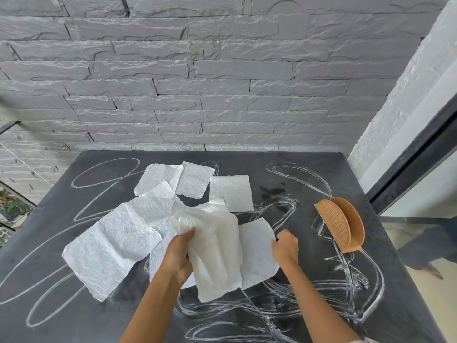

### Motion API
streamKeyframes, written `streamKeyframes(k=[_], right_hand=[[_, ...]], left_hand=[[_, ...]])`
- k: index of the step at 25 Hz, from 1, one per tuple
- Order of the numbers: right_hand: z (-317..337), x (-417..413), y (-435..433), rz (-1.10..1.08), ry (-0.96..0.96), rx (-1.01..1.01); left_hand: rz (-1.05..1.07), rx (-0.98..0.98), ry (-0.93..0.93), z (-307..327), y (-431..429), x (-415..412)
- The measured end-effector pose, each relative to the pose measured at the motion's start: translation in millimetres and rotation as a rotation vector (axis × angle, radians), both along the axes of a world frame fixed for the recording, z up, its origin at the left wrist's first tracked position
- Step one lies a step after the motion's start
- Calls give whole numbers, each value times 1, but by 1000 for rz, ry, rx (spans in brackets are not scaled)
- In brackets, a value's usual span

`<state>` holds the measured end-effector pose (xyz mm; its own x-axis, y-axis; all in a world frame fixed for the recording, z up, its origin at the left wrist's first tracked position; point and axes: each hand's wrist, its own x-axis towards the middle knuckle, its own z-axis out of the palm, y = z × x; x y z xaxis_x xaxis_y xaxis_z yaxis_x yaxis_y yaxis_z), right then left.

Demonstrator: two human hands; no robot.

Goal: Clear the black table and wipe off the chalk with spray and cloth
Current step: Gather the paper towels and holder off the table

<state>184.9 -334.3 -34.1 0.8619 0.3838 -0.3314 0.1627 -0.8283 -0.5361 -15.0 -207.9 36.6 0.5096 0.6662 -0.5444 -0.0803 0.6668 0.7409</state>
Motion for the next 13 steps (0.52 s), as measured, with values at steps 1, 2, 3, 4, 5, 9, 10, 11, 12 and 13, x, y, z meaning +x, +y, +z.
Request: streamKeyframes(k=[1,2,3,4,5,9,10,11,12,13], right_hand=[[1,2,0,-26,30,23],[0,5,0,-49,70,61],[5,6,-1,-103,111,116],[11,8,-2,-168,140,173],[19,8,-2,-244,171,246],[61,13,2,-301,59,481],[74,10,5,-240,-27,503],[86,3,8,-160,-105,521],[97,-7,12,-68,-162,538],[105,-19,16,32,-197,550]], left_hand=[[8,-9,6,0,0,0],[15,-19,13,1,-1,0],[18,-25,17,1,-1,-1],[16,-28,16,1,-1,-1],[16,-32,15,1,-1,-2],[34,-51,-20,-1,-3,-2],[32,-56,-37,-2,-4,-1],[27,-57,-54,-1,-5,0],[20,-54,-70,0,-7,1],[14,-48,-81,0,-8,4]])
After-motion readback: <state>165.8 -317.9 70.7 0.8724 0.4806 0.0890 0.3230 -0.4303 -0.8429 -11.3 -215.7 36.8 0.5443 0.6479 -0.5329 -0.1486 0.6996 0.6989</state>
